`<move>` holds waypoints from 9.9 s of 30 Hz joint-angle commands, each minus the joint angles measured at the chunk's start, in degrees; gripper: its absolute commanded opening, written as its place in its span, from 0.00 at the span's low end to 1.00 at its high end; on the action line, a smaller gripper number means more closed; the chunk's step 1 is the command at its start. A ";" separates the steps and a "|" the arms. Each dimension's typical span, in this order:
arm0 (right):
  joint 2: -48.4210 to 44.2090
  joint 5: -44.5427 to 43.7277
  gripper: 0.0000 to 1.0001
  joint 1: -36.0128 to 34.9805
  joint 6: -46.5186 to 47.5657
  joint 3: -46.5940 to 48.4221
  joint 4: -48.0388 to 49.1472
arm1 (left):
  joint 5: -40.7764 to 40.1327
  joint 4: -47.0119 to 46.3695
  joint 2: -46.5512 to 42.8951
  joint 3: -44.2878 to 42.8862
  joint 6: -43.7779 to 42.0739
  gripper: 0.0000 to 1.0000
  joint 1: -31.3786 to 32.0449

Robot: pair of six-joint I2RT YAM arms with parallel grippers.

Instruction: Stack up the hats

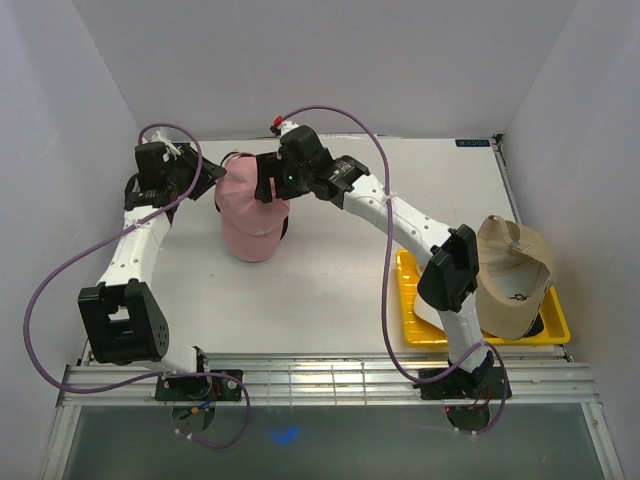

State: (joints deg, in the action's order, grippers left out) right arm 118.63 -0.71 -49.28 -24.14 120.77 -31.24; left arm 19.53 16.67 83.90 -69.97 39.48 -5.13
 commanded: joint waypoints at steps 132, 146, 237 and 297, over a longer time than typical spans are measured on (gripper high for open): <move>-17.11 -2.45 0.09 -0.56 5.95 3.24 0.92 | 6.77 3.90 6.46 -6.14 7.28 0.16 -4.63; -18.61 -3.24 0.09 -0.56 8.23 3.59 -0.48 | 11.31 -6.63 -7.43 13.36 9.82 0.77 -4.81; 0.45 4.05 0.09 -0.73 19.40 6.40 13.32 | 1.21 14.27 -4.80 -7.11 11.67 0.98 -5.33; 3.88 15.91 0.95 13.32 1.56 -0.98 36.68 | -4.85 6.63 13.75 -12.29 7.89 0.98 -0.06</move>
State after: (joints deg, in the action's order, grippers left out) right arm 119.72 9.98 -36.45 -19.11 118.61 -3.33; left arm 14.28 23.81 97.41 -81.54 48.66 -5.41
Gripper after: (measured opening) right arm 0.963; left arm 0.977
